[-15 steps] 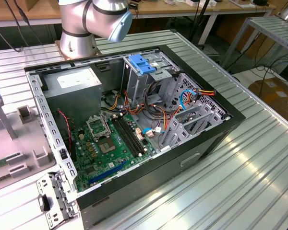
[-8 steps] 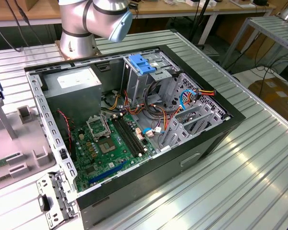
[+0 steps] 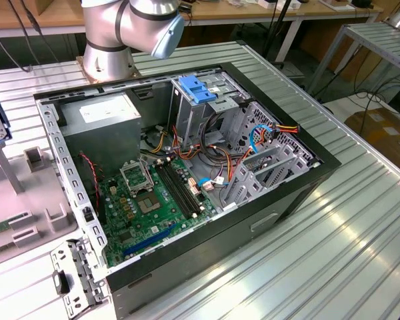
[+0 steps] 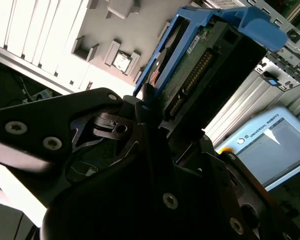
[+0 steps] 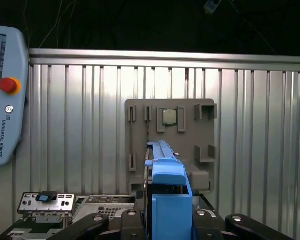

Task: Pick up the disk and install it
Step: 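Pick up the disk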

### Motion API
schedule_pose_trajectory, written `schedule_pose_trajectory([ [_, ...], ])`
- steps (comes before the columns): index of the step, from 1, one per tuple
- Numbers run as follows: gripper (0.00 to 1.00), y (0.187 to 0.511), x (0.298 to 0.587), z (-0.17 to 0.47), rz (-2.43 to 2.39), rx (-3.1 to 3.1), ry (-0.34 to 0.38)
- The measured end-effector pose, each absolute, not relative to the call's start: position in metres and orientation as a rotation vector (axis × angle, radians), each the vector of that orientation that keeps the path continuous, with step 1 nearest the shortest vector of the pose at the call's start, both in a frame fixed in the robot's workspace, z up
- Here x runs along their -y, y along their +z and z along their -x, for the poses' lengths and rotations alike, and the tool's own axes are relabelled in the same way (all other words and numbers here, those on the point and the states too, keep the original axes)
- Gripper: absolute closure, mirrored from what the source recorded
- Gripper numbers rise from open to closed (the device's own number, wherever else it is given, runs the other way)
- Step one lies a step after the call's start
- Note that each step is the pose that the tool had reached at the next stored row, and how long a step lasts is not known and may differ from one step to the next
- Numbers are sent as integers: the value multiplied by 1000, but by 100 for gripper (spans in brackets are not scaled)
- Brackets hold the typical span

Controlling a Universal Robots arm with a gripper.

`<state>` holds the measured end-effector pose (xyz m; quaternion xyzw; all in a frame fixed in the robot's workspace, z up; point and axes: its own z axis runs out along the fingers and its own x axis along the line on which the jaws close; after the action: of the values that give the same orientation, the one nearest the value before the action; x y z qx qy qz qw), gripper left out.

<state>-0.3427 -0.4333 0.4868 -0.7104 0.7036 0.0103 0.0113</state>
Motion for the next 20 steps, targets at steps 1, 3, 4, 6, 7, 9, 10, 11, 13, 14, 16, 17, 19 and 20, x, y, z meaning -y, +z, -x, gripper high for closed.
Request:
schedule_pose_trajectory([
  [1, 64, 487, 434, 341, 2216, -2195, 32],
  [3, 64, 487, 436, 338, 2216, -2195, 32],
  [4, 64, 487, 436, 337, 2216, -2195, 32],
  [6, 64, 487, 437, 335, 2216, -2195, 32],
  [7, 64, 487, 438, 334, 2216, -2195, 32],
  [9, 64, 487, 439, 332, 2216, -2195, 32],
  [10, 64, 487, 439, 331, 2216, -2195, 32],
  [11, 64, 487, 440, 330, 2216, -2195, 32],
  [13, 64, 487, 441, 328, 2216, -2195, 32],
  [14, 64, 487, 441, 327, 2216, -2195, 32],
  [16, 64, 487, 442, 325, 2216, -2195, 32],
  [17, 64, 487, 442, 324, 2216, -2195, 32],
  [19, 64, 487, 444, 321, 2216, -2195, 33],
  [20, 64, 487, 444, 321, 2216, -2195, 33],
])
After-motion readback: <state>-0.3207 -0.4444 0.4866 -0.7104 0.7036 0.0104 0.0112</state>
